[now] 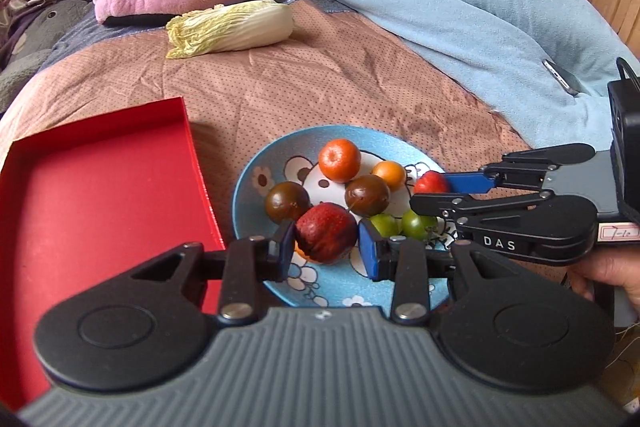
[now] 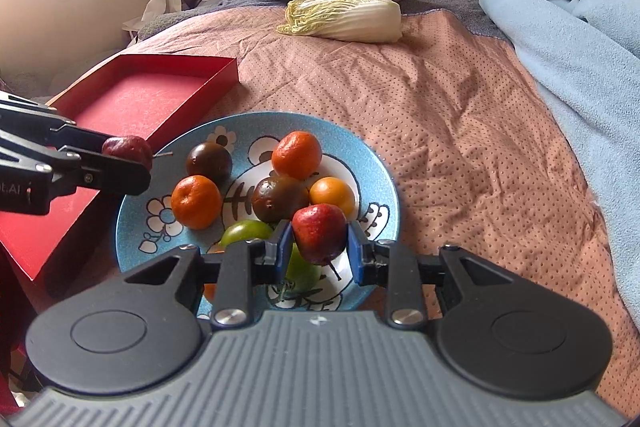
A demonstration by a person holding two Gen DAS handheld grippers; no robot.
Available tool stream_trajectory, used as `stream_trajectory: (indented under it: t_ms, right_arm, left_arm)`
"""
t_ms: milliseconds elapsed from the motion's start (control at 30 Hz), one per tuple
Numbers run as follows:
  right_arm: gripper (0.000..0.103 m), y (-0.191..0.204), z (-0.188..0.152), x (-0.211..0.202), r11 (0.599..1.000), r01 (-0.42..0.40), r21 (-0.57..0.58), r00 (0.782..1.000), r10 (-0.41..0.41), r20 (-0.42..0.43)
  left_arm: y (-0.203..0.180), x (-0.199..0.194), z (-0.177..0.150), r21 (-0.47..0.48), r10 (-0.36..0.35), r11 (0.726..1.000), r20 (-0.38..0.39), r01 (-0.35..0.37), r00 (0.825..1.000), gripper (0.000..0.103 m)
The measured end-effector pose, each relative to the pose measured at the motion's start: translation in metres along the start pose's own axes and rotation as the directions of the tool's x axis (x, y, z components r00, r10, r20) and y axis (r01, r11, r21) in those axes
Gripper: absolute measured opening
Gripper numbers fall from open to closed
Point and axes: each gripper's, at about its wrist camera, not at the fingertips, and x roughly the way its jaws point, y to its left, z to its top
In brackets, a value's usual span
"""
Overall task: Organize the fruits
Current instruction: 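Carry the held jujube and red tomato from the tray over the blue plate, then open the left tool onto the plate while the right tool releases its tomato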
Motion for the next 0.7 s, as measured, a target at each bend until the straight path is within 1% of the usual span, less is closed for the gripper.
stream_trajectory:
  t_ms: [200, 433, 700]
  right_arm:
    - [0.034, -0.005, 0.005, 0.008, 1.000, 0.004, 0.007, 1.000, -0.004, -0.001]
    - [0.034, -0.006, 0.013, 0.016, 1.000, 0.004, 0.003, 1.000, -0.004, -0.003]
    - [0.034, -0.005, 0.011, 0.020, 1.000, 0.014, 0.000, 1.000, -0.014, -0.014]
  left_arm:
    - [-0.015, 0.012, -0.009, 0.034, -0.024, 0.999, -0.045, 0.026, 0.999, 0.037]
    - [-0.021, 0.022, -0.014, 0.058, -0.016, 0.998, -0.076, 0.021, 0.997, 0.037]
    - [-0.019, 0.026, -0.017, 0.042, -0.010, 0.999, -0.096, 0.014, 0.995, 0.039]
